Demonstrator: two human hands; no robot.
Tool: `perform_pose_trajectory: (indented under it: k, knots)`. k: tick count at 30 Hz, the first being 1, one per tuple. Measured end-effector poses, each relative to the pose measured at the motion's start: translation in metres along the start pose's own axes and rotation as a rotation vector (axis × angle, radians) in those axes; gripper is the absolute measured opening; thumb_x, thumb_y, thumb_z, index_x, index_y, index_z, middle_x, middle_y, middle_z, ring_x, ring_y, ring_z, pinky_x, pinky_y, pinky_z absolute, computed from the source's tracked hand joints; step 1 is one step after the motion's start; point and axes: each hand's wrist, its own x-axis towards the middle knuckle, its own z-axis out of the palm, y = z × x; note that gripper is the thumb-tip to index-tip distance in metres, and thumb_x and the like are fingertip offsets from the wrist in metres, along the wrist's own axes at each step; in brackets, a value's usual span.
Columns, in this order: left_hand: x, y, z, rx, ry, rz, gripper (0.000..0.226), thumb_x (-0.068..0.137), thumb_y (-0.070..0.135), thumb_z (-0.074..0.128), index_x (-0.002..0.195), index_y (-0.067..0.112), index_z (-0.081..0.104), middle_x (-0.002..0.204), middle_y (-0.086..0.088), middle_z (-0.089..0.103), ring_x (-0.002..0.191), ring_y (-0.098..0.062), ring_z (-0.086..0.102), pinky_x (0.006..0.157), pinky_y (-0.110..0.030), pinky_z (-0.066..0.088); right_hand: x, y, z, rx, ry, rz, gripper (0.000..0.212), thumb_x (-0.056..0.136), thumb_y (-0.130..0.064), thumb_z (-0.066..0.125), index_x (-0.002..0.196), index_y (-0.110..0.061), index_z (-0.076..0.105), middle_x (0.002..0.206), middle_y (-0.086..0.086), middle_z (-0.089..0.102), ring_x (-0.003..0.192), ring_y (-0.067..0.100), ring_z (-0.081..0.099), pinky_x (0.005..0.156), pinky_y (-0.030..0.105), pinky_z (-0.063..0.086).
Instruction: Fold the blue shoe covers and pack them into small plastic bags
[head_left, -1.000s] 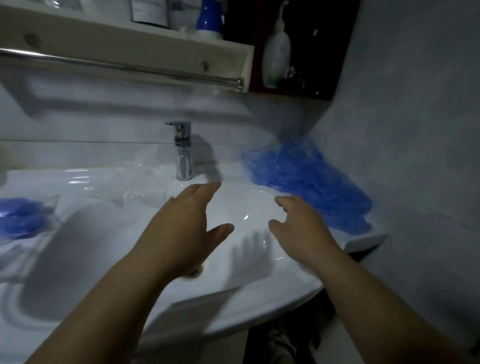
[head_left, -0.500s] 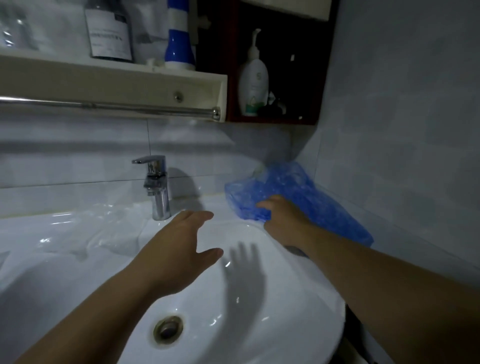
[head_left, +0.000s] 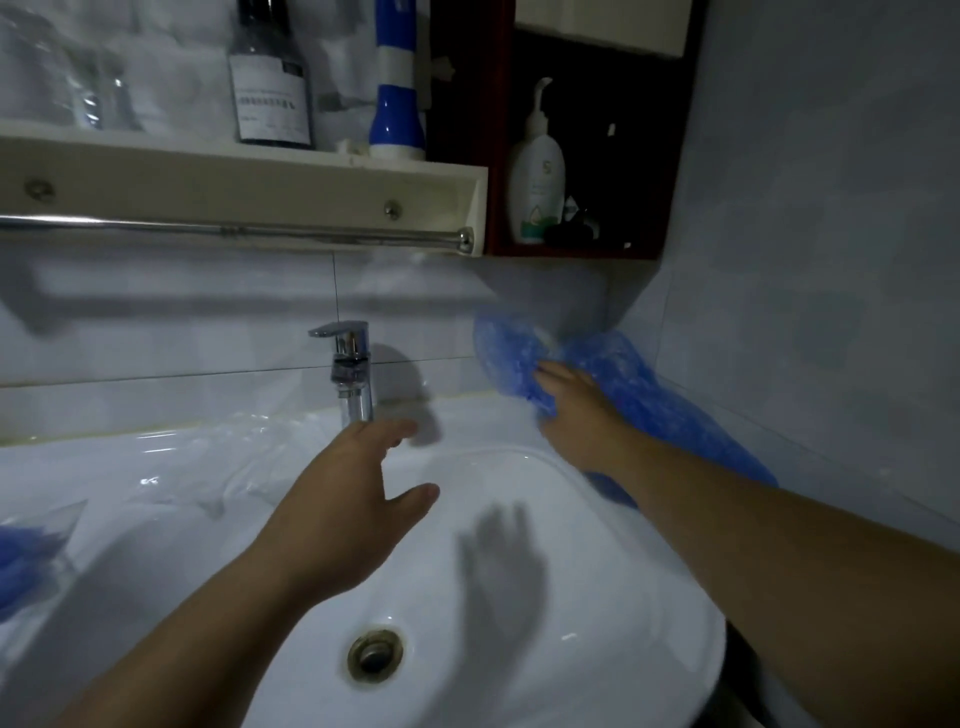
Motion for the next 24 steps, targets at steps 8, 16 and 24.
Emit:
perform_pose_trajectory:
  k: [8, 16, 24]
  knots:
    - [-0.025, 0.039, -0.031, -0.469, 0.121, -0.121, 0.035, 0.094, 0.033, 0.056, 0.129, 0.027, 0.053, 0.11, 0.013, 0.058, 0.094, 0.003, 0.058, 0.07, -0.016, 0.045, -0.1, -0.087, -0.099, 1.248, 0.162, 0.221, 0.032, 0.088, 0.005, 0.055, 0.065, -0.01, 0.073, 0.062, 0.002, 0.068, 0.058, 0.011, 0.062, 0.062, 0.02, 0.052]
    - [-0.095, 0.086, -0.046, -0.985, -0.16, -0.35, 0.016, 0.09, 0.021, 0.061, 0.097, 0.009, 0.069, 0.091, -0.008, 0.076, 0.087, -0.027, 0.073, 0.077, -0.036, 0.059, -0.206, -0.144, -0.091, 1.639, -0.11, 0.558, 0.07, 0.067, -0.059, 0.062, 0.093, 0.005, 0.074, 0.095, 0.022, 0.072, 0.086, 0.035, 0.069, 0.097, 0.049, 0.049]
    - [-0.145, 0.074, -0.056, -0.956, -0.021, -0.457, 0.021, 0.096, 0.016, 0.057, 0.091, -0.001, 0.068, 0.084, -0.027, 0.065, 0.073, -0.037, 0.06, 0.075, -0.047, 0.049, -0.246, -0.162, -0.089, 1.478, 0.033, 0.604, 0.017, 0.085, -0.003, 0.064, 0.069, -0.009, 0.06, 0.067, 0.01, 0.065, 0.059, 0.02, 0.062, 0.062, 0.029, 0.053]
